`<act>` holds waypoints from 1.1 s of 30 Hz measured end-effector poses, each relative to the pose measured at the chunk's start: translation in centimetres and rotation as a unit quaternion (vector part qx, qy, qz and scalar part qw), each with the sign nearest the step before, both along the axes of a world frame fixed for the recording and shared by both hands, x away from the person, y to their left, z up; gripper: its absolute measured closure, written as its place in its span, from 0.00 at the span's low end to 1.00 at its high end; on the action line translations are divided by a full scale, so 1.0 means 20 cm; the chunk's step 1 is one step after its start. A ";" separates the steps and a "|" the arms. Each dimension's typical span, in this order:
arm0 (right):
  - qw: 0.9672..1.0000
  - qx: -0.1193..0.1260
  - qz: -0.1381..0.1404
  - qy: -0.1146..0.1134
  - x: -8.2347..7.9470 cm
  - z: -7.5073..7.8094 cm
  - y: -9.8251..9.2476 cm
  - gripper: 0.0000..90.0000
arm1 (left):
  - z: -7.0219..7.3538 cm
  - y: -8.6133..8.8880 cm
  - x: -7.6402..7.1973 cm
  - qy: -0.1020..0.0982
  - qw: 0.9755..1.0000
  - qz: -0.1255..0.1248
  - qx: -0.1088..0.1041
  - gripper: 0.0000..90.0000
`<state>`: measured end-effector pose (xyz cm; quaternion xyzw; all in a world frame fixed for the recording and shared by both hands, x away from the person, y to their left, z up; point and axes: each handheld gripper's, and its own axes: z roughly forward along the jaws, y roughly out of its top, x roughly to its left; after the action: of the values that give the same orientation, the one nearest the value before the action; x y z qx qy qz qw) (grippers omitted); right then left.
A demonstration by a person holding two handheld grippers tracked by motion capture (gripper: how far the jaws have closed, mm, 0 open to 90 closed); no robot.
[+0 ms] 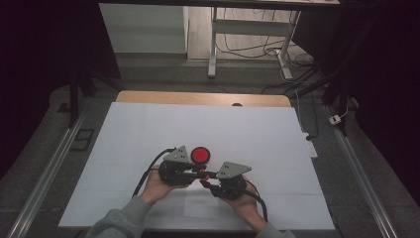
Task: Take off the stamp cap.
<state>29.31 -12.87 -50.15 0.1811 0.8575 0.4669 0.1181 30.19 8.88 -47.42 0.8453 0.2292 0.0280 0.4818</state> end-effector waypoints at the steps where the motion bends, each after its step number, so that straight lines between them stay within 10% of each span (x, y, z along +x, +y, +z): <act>1: 1.000 0.000 0.000 0.000 0.00 0.00 0.00 0.70 | 0.00 0.00 0.00 0.001 1.000 0.000 0.000 0.80; 33: 1.000 -0.003 -0.008 -0.019 -0.01 -0.01 -0.01 0.72 | -0.01 -0.01 -0.01 -0.001 1.000 0.012 -0.008 0.81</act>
<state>29.03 -13.00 -50.30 0.1791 0.8549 0.4667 0.1387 30.02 8.78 -47.65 0.8387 0.2390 0.0330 0.4882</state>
